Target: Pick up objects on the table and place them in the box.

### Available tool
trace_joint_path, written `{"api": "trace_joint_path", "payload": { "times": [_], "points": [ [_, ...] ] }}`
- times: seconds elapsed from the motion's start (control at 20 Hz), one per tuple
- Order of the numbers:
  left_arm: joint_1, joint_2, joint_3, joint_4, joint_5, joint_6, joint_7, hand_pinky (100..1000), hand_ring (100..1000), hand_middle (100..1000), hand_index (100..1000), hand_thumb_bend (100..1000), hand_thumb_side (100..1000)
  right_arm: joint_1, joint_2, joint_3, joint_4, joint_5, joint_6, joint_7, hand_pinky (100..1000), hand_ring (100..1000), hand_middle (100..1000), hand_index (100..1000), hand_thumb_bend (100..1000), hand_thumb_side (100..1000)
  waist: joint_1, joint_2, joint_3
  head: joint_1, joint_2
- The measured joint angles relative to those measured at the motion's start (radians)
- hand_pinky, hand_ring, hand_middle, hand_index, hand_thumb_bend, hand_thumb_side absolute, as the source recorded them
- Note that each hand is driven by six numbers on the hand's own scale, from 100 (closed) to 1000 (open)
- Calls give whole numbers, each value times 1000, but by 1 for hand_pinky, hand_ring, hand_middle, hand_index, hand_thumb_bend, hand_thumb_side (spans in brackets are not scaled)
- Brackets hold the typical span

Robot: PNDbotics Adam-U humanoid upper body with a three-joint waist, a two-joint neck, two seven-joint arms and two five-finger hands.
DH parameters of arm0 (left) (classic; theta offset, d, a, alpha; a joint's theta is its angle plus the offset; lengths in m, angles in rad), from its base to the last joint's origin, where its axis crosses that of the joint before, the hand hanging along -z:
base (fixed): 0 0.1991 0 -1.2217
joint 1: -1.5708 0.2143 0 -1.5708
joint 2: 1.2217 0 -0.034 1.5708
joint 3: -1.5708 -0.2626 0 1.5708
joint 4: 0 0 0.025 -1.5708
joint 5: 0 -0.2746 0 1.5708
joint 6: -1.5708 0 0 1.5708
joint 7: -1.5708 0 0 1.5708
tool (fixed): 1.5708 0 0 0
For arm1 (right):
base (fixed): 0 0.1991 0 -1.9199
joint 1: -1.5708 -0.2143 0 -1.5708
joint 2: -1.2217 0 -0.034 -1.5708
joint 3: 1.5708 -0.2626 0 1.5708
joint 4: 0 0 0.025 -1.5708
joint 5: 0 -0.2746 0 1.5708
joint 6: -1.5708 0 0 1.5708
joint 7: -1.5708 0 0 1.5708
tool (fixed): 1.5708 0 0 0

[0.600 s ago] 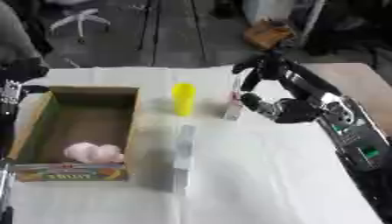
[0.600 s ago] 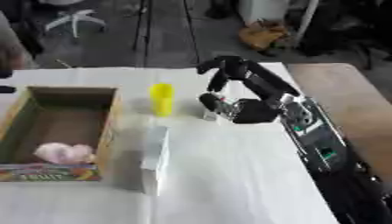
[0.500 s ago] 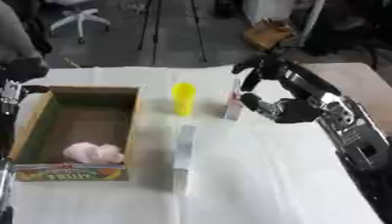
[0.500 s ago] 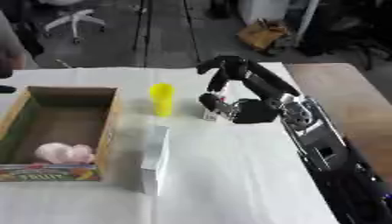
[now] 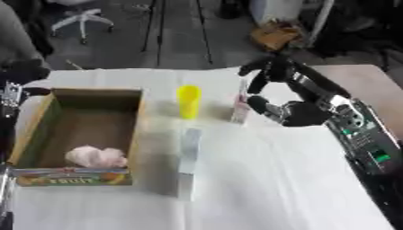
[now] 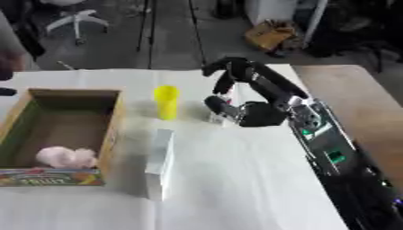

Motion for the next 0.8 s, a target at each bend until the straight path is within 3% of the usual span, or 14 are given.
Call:
{"api": "trace_joint_path", "payload": {
  "times": [0.35,0.5,0.8],
  "points": [
    [0,0,0,0,0,0,0,688,791,673,809,485,954,-28,-10,16,12,19,-12,21,613,634,784,877,425,545,-1,0,2,-2,0],
    [0,0,0,0,0,0,0,688,791,673,809,485,955,-56,-29,31,17,38,-28,42,682,698,814,888,443,495,-2,-1,4,-7,0],
    [1,0,-1,0,0,-2,-2,688,791,673,810,484,957,-184,-106,108,35,120,-105,126,821,821,882,919,491,443,-6,-2,11,-18,0]
  ]
}}
